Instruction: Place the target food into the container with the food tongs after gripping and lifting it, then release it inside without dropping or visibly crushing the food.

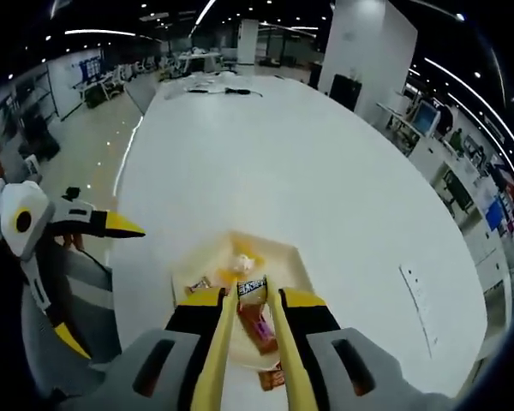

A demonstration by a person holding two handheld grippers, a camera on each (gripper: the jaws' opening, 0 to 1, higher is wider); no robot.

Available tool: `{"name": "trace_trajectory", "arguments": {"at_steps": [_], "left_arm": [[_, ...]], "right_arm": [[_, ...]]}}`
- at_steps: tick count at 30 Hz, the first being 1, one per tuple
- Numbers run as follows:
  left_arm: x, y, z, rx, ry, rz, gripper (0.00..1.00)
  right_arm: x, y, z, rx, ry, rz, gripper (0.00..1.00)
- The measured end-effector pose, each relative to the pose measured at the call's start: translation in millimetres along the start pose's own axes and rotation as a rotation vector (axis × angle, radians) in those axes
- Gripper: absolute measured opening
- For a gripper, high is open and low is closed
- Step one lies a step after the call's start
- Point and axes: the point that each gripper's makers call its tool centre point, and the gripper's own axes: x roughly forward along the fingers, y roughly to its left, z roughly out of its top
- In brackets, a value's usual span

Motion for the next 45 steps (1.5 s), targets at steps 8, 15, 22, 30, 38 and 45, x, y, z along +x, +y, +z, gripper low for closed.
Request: {"name": "trace_trajectory", "arguments": {"at_steps": [8,15,22,30,38,45], "left_arm": [[-1,-0.7,4.4,0.003,-0.031,-0.015,0.99],[-1,3.2,2.3,0.001,-0.027,-0.003,0.99],[1,2.4,-2.3,0.083,-0.014,-0.004,0.98],[2,3.3,-10.4,0.085,0.039,0.009,0.93],[1,12.6,-13.9,0.139,0.046,0.035,0.9],[-5,32.7,-24.1,0.032,0.079,0.109,0.93]], "right_arm": [[-6,3,8.7,-0.018,-0.027,0.0,0.26],[-15,-2,6.4,-0.015,-0.034,-0.014,0.26],[-30,-10,5.2,0.008,-0.061,-0.034,0.26],[-51,-21,5.3,0.024,-0.104,-0.064,0.27],[-75,-44,-24.4,0.053,-0.104,-0.094,0.27],[-100,-67,-61.3,0.097,-0.104,-0.103,0.27]]}}
